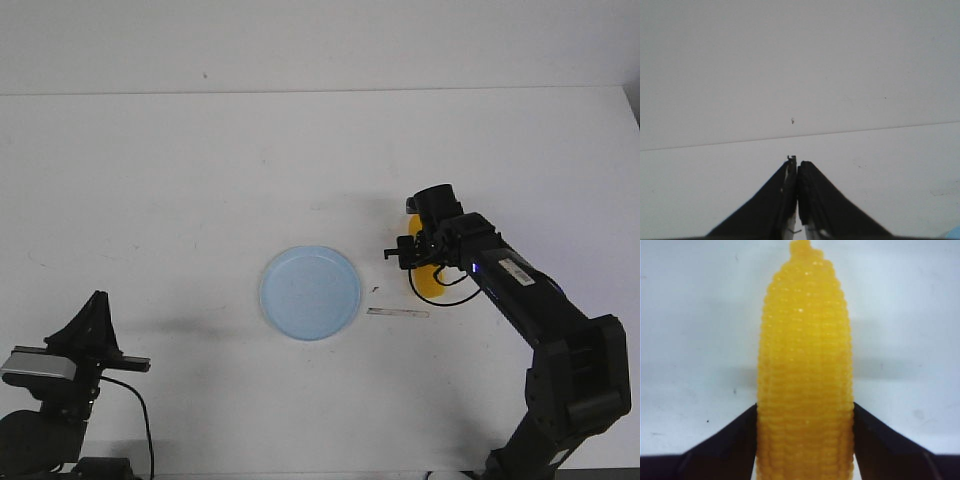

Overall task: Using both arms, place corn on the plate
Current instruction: 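Carry the corn with the right gripper over the blue plate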

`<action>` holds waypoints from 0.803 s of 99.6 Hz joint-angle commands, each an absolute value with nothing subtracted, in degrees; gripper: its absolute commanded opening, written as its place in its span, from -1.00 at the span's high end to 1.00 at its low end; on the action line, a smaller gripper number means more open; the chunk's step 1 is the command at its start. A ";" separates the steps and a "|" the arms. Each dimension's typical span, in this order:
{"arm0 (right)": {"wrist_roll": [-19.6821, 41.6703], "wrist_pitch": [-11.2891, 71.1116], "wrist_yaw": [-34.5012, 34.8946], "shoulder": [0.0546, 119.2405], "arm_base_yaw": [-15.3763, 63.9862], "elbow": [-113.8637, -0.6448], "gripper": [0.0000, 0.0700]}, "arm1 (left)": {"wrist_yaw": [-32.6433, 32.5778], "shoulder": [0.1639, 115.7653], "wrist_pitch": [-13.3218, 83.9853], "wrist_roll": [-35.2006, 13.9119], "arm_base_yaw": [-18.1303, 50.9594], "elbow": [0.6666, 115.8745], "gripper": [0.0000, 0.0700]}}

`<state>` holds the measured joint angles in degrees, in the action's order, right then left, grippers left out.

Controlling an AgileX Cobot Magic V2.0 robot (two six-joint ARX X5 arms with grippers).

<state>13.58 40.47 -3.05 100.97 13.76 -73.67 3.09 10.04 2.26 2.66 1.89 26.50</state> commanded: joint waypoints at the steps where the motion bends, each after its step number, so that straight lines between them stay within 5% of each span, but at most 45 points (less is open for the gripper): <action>1: 14.15 40.29 -3.07 102.39 13.80 -74.11 0.21 | 2.96 9.93 1.63 3.42 1.83 26.92 0.99; 34: 14.11 40.60 -1.72 99.24 14.39 -78.50 0.21 | 2.96 9.93 1.63 3.42 1.83 26.92 0.99; 63: 14.13 38.87 22.55 98.74 19.86 -79.59 0.21 | 2.96 9.93 1.61 3.42 1.83 26.92 0.99; 80: 14.17 37.95 23.68 98.74 24.86 -79.55 0.21 | 2.94 9.93 1.63 3.42 1.83 26.92 1.00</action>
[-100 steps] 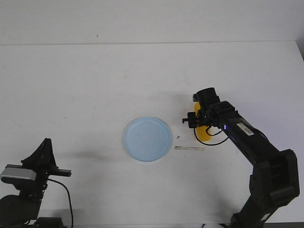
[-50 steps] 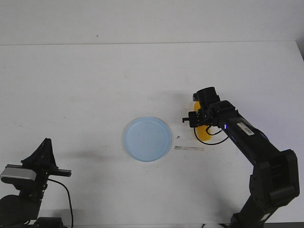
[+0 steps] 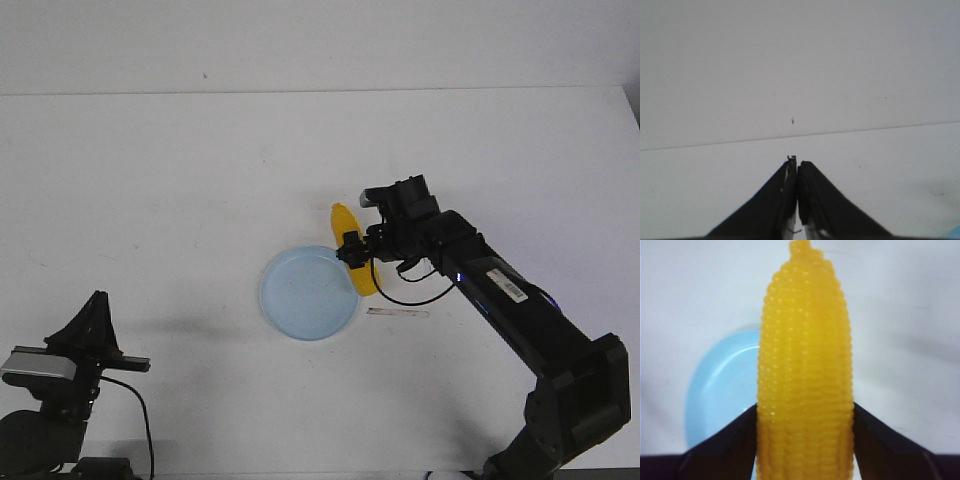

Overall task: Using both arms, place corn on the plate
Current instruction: 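Carry the corn with the right gripper over the blue plate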

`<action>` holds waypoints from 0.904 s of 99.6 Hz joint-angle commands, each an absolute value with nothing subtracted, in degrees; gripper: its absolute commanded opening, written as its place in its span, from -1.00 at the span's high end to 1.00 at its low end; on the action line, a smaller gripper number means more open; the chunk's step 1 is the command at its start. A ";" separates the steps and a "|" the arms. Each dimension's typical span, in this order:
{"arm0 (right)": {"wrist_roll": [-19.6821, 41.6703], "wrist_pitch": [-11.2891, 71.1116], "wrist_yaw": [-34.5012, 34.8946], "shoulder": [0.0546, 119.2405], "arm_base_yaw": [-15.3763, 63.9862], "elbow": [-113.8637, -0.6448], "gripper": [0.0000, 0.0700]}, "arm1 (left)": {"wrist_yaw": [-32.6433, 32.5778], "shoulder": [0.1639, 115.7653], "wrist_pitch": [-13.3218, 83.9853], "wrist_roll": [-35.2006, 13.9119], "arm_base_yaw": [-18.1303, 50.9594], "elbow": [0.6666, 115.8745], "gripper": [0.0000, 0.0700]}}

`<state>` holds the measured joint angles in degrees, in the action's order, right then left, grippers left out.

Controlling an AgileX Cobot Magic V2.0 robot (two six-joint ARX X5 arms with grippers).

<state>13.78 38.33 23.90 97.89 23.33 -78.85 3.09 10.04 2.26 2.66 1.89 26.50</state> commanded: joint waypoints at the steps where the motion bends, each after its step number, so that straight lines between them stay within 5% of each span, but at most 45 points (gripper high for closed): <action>1: 14.17 37.93 23.59 98.74 25.10 -79.53 0.21 | 2.96 9.93 1.63 3.42 1.83 26.92 1.00; 90: 16.34 34.33 17.47 107.11 35.86 -79.46 0.19 | 2.96 9.93 1.63 3.42 1.83 26.92 0.99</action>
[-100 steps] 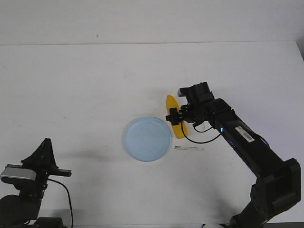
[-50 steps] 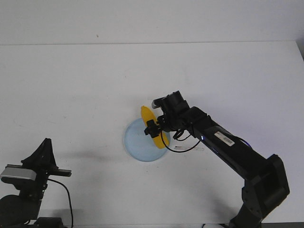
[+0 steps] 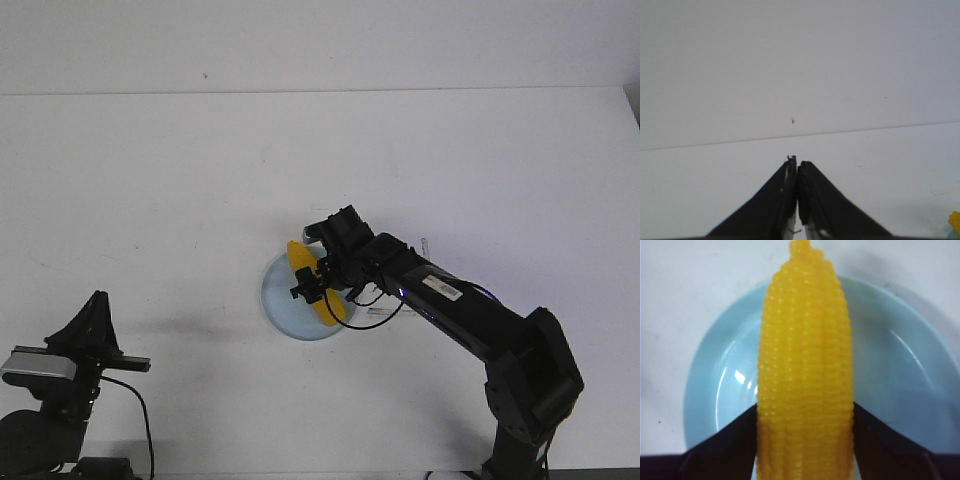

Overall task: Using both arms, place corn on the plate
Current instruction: 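Carry the corn with the right gripper over the blue plate, then lower the corn onto the plate and open the right gripper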

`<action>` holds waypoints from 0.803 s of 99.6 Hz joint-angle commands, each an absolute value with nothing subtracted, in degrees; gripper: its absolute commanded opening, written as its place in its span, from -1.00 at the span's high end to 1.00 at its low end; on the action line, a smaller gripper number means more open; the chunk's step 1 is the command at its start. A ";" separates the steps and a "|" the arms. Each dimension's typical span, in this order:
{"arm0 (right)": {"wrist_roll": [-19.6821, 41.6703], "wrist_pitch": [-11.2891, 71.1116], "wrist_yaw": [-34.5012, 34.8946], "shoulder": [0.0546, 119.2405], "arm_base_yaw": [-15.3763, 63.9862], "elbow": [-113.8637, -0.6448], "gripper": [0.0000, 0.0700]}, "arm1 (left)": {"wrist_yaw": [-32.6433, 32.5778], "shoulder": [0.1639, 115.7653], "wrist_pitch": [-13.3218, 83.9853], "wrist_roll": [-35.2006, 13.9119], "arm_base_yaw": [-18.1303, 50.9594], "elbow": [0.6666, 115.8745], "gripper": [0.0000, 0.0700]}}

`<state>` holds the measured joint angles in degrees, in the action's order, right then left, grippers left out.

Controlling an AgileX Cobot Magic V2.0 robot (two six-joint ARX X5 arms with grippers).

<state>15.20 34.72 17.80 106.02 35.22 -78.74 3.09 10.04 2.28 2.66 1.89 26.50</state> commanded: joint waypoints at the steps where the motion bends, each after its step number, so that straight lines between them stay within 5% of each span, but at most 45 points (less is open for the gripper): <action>1: 16.43 34.35 17.39 107.11 35.90 -79.46 0.19 | 2.96 9.93 1.61 3.42 1.83 26.92 0.99; 55: 16.71 34.59 14.46 107.11 37.19 -79.44 0.17 | 2.96 9.93 1.63 3.42 1.83 26.92 0.99; 80: 16.69 34.76 13.32 107.11 37.60 -79.42 -0.06 | 2.96 9.93 1.63 3.42 1.83 26.92 1.00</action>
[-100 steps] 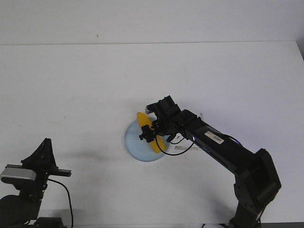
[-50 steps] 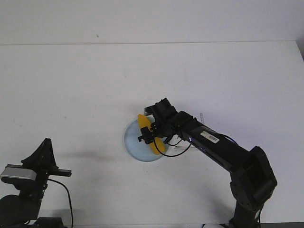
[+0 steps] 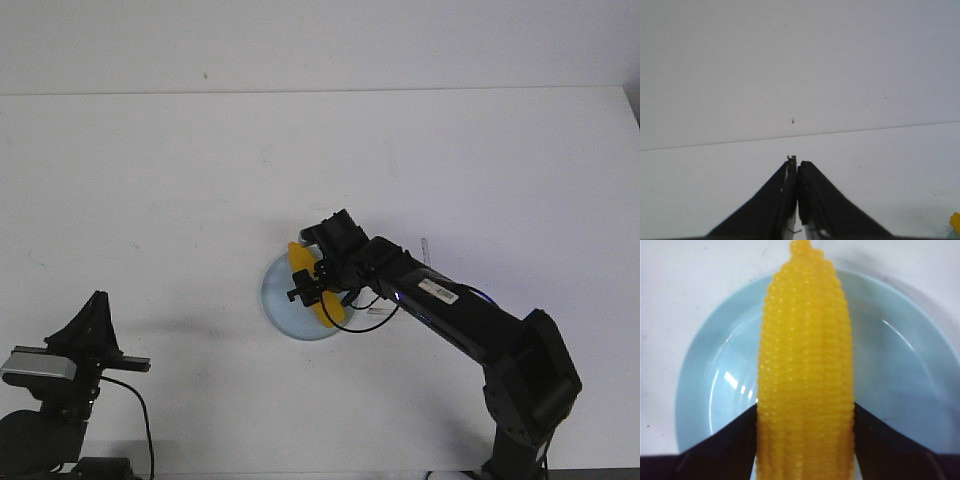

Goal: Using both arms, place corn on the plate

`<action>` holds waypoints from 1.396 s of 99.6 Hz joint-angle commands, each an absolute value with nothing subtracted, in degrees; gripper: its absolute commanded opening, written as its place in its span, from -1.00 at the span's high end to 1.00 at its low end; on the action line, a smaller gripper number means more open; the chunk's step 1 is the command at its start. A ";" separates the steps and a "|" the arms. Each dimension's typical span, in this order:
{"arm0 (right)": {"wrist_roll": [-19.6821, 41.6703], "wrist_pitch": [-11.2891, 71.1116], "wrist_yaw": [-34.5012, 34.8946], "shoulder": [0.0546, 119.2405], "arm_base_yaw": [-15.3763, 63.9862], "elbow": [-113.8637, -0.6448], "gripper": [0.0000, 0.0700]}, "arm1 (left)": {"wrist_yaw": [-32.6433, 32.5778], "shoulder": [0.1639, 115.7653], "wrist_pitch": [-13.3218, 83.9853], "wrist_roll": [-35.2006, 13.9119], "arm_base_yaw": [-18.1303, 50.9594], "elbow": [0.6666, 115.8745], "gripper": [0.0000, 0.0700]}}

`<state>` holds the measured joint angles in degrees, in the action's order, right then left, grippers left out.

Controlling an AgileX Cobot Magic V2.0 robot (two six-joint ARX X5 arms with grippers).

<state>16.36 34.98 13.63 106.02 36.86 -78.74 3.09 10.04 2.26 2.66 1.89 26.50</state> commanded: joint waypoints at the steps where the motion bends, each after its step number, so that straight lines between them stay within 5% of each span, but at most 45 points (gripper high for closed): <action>1: 16.69 34.76 13.34 107.11 37.60 -79.42 -0.06 | 2.96 9.93 1.63 3.42 1.83 26.92 0.99; 25: 16.73 34.74 13.43 107.11 37.93 -79.44 -0.25 | 2.96 9.93 1.63 3.42 1.83 26.92 0.99; 66: 16.67 35.09 10.63 104.42 37.39 -80.18 -0.26 | 2.96 9.93 1.63 3.42 1.83 26.92 0.99; 82: 16.32 35.16 8.82 101.16 37.10 -80.36 -0.45 | 2.96 9.93 1.61 3.42 1.83 26.92 1.00; 122: 6.57 34.70 5.93 94.85 36.93 -80.09 -0.42 | 2.96 9.93 1.61 3.42 1.83 26.92 0.99; 139: 2.81 32.34 -1.80 91.92 34.26 -75.61 -0.10 | 2.96 9.93 1.63 3.42 1.83 26.92 0.99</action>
<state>6.07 33.26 1.30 92.90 35.14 -77.17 3.09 10.04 2.26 2.66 1.89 26.50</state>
